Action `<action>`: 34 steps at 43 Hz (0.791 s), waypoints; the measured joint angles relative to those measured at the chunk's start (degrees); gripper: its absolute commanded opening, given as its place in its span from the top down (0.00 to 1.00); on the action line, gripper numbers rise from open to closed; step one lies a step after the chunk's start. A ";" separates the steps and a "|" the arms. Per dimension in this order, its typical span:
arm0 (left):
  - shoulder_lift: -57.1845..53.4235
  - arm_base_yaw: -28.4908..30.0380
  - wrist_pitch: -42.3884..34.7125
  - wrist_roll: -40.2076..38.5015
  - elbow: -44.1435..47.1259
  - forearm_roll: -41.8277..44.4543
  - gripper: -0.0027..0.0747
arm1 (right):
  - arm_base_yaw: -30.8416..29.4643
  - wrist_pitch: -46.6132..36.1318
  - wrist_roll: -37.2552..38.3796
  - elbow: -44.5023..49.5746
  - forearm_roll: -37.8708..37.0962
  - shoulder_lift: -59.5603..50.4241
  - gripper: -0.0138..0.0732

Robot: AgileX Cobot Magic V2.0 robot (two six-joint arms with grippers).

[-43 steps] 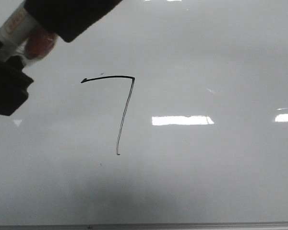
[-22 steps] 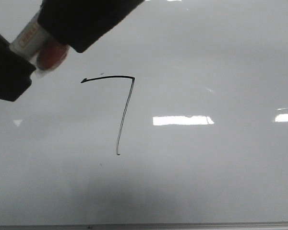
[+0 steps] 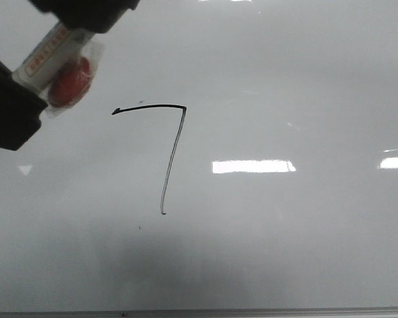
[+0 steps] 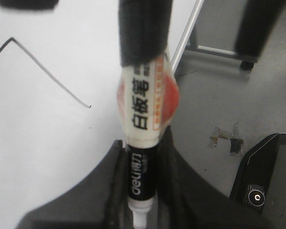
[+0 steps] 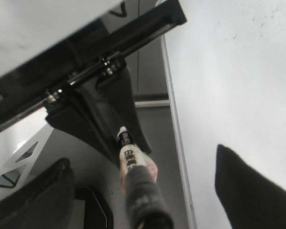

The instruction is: Write number 7 on whiteboard

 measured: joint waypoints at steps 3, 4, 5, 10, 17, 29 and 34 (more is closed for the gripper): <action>0.61 2.92 0.05 -2.65 0.00 0.71 0.99 | -1.68 0.00 1.25 0.00 0.15 -2.05 0.18; 0.93 4.55 0.15 -4.28 0.00 1.12 0.99 | -2.36 0.00 1.87 0.00 0.15 -2.68 0.19; 1.23 5.96 0.15 -5.20 0.00 1.59 0.99 | -3.38 0.00 2.84 0.00 0.15 -3.49 0.20; 2.86 16.42 0.29 -12.76 0.00 4.34 0.99 | -8.61 -0.58 7.04 1.23 0.28 -7.06 0.25; 4.36 33.33 -0.60 -15.32 0.00 5.26 0.99 | -17.70 -3.89 12.42 7.89 0.39 -13.98 0.36; 9.63 53.23 -6.02 -15.79 0.02 3.98 0.99 | -33.01 -12.98 17.51 24.74 1.08 -31.52 0.77; 13.42 54.43 -8.82 -15.79 0.10 3.73 0.99 | -36.45 -15.33 17.90 31.37 2.43 -38.22 0.90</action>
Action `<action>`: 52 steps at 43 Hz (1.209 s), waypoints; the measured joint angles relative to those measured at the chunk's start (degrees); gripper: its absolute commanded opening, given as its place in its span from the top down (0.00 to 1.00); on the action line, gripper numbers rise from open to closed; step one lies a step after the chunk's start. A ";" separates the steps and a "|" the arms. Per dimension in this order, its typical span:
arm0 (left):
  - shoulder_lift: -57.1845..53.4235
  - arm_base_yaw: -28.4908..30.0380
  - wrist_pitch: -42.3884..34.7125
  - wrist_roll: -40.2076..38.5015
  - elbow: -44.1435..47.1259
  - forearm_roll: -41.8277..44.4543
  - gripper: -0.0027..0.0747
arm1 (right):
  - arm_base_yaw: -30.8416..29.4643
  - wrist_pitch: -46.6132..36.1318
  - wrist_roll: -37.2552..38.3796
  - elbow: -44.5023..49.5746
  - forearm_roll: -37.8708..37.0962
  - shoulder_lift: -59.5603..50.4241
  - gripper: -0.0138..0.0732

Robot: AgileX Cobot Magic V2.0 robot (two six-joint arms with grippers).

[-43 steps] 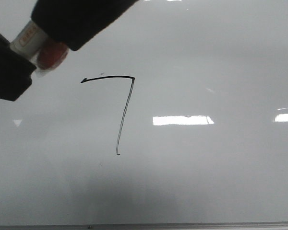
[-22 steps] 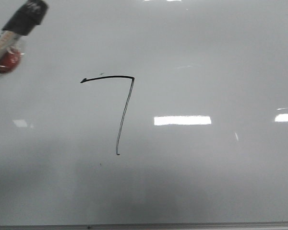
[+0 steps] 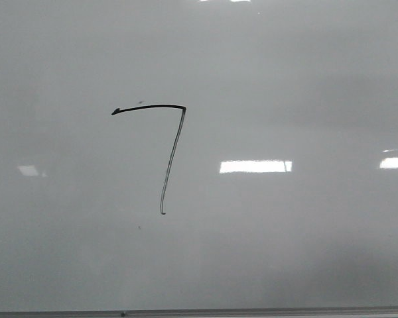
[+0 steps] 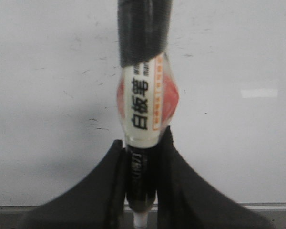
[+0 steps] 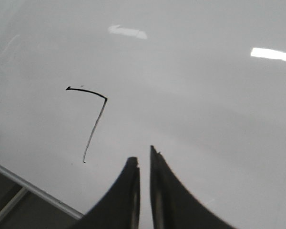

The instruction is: Write number 7 on whiteboard

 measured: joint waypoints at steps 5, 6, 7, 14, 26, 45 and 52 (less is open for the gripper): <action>4.13 0.24 -3.65 0.00 0.00 -0.14 0.99 | -1.23 -3.10 0.15 4.54 0.94 -5.83 0.92; 5.02 0.24 -4.40 0.00 0.00 -0.12 0.99 | -1.23 -3.82 0.15 5.15 1.10 -6.84 0.92; 5.67 0.24 -5.08 0.00 0.00 -0.12 0.99 | -1.23 -4.25 0.15 5.65 1.21 -7.51 0.92; 10.17 0.24 -10.42 0.00 0.00 -2.61 0.99 | -1.23 -5.57 0.15 6.93 1.68 -9.64 0.92; 16.11 0.24 -15.70 -0.03 0.00 -4.36 0.89 | -1.23 -5.70 0.15 7.03 1.77 -9.64 0.92; 18.50 0.24 -16.79 -0.03 0.00 -4.36 0.42 | -1.23 -5.70 0.15 7.03 1.77 -9.64 0.92; 18.40 0.24 -16.79 -0.03 0.00 -4.36 0.34 | -1.23 -5.70 0.15 7.03 1.77 -9.65 0.92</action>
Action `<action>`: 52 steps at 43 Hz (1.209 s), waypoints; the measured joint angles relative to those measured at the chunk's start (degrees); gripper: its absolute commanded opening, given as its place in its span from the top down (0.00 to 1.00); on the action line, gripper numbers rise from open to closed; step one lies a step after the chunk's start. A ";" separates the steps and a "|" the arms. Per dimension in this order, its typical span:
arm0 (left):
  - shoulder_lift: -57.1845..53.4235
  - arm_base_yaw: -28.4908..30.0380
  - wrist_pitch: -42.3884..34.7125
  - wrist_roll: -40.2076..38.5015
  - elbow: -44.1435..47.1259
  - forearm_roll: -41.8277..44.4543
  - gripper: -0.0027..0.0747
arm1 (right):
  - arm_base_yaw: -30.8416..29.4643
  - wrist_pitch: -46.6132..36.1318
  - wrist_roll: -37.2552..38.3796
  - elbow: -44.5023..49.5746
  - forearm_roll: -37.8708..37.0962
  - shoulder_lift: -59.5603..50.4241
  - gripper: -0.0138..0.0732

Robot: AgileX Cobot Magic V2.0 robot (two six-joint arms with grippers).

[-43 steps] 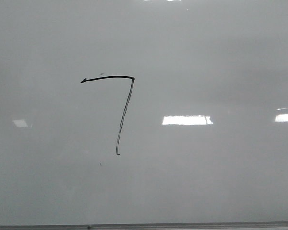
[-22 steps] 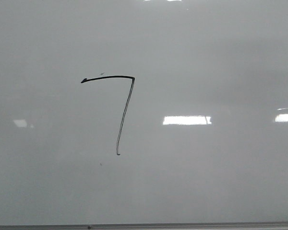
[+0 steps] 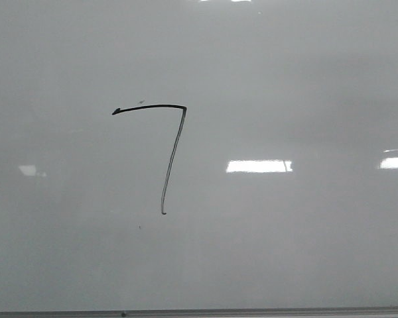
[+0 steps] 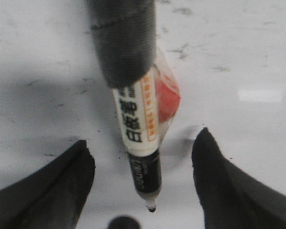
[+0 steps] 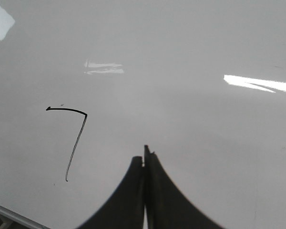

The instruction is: Write number 7 on whiteboard

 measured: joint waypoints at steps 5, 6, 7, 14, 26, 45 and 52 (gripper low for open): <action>-2.69 0.00 1.55 0.00 0.00 0.00 0.35 | 0.00 0.00 0.00 0.00 0.00 0.00 0.92; -3.57 0.00 1.80 0.00 0.00 0.00 0.36 | 0.00 0.00 0.00 0.00 0.00 0.00 0.92; -4.89 0.00 2.32 0.00 0.00 0.00 0.36 | 0.00 0.00 0.00 0.00 0.00 0.00 0.92; -15.49 0.00 5.98 0.00 0.00 0.00 0.47 | 0.00 0.00 0.00 0.00 0.00 0.00 0.92; -38.37 0.00 8.80 0.00 2.90 0.00 0.79 | 0.00 0.00 0.00 0.00 0.00 0.00 0.92; -64.12 0.00 12.74 0.00 10.46 -0.92 0.99 | 0.00 0.00 0.00 0.00 0.00 0.00 0.92; -67.62 0.00 12.63 0.00 10.46 -1.01 0.99 | 0.00 0.00 0.00 0.00 0.00 0.00 0.92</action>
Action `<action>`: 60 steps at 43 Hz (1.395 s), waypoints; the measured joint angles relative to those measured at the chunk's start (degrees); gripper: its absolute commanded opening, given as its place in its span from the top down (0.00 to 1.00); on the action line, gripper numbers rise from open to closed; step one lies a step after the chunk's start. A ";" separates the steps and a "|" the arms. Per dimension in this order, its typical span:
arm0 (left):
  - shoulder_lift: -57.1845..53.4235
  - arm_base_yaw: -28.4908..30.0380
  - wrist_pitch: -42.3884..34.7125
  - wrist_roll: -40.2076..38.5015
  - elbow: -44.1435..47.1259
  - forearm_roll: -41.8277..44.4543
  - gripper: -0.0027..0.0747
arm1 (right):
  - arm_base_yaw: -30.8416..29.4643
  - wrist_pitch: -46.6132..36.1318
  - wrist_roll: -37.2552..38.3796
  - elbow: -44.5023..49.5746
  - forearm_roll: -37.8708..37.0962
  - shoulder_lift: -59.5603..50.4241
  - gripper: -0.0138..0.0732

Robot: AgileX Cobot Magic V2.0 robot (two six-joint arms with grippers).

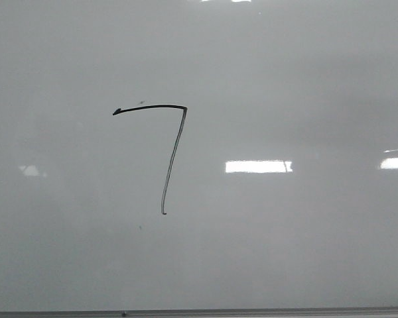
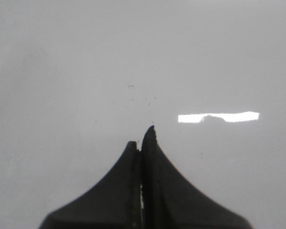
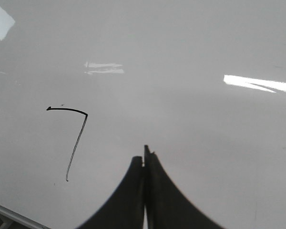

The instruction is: Write number 7 on whiteboard

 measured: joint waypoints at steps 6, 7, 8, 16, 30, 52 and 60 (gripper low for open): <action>-0.16 0.00 -0.08 0.00 0.39 0.00 0.99 | 0.00 0.00 0.00 0.00 0.00 0.00 0.92; -0.16 0.00 -0.08 0.00 0.52 0.00 0.99 | 0.00 0.00 0.00 0.00 0.00 0.00 0.92; -0.16 0.00 -0.08 0.00 0.52 0.00 0.99 | 0.00 0.00 0.00 0.00 0.00 0.00 0.92; -0.16 0.00 -0.08 0.00 0.77 0.00 0.99 | 0.00 0.00 0.00 0.00 0.00 0.00 0.92; -0.24 0.00 -1.31 0.00 2.09 0.00 0.99 | 0.00 0.00 0.00 0.01 0.00 0.00 0.92; -16.20 -5.07 -6.68 0.00 22.61 0.21 0.99 | 0.00 0.00 0.00 0.11 0.00 0.00 0.92; -16.61 -4.40 -8.90 0.00 27.71 -0.09 0.99 | 0.00 0.00 0.00 0.11 0.00 0.00 0.92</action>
